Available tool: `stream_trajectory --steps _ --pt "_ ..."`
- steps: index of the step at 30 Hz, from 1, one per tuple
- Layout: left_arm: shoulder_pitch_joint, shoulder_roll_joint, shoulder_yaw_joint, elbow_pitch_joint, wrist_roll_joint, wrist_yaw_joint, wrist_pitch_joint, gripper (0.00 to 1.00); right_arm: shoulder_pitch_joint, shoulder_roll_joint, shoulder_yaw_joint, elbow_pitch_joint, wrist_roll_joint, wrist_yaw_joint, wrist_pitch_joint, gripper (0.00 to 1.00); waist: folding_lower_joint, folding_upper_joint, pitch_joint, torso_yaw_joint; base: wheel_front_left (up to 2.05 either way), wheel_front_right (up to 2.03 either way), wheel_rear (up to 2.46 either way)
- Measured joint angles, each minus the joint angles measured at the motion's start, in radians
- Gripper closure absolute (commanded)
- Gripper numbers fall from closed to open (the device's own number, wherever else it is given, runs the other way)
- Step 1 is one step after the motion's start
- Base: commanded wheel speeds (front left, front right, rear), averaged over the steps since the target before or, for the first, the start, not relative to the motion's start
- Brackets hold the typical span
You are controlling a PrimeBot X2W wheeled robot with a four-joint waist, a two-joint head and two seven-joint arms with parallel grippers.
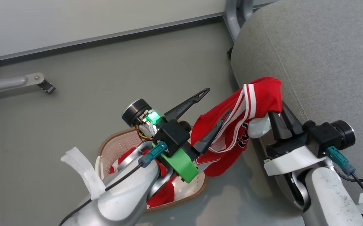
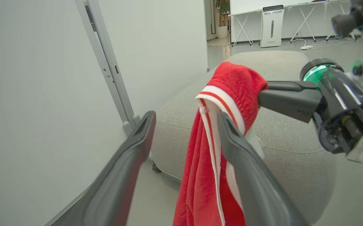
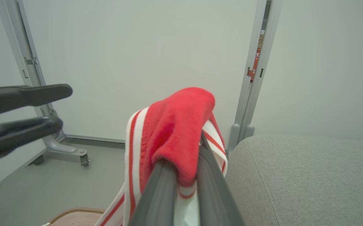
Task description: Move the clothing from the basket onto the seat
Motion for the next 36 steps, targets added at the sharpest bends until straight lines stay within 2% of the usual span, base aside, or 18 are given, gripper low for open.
stream_trajectory --steps 13,23,31,36 --pt "-0.023 0.017 -0.054 0.019 -0.002 0.0 0.0 0.0 0.001 0.0 -0.121 -0.04 0.0 0.0 0.0 1.0 0.0 0.0 0.08 -0.125 0.0 0.0 0.0" --pt "-0.022 0.027 -0.064 0.029 -0.007 0.0 0.0 0.0 -0.011 0.0 -0.145 -0.041 0.002 0.0 0.0 1.0 0.0 0.0 0.109 -0.149 0.0 0.0 0.0" --pt "-0.032 0.04 -0.054 0.028 0.004 0.0 0.0 0.0 -0.167 -0.004 -0.194 -0.044 -0.003 0.0 0.0 1.0 0.0 0.0 0.142 -0.136 0.0 0.0 0.0" --pt "-0.062 0.056 -0.05 0.022 0.023 0.0 0.0 0.0 -0.326 -0.044 -0.253 -0.046 -0.01 0.0 0.0 1.0 0.0 0.0 0.189 -0.128 0.0 0.0 0.0"
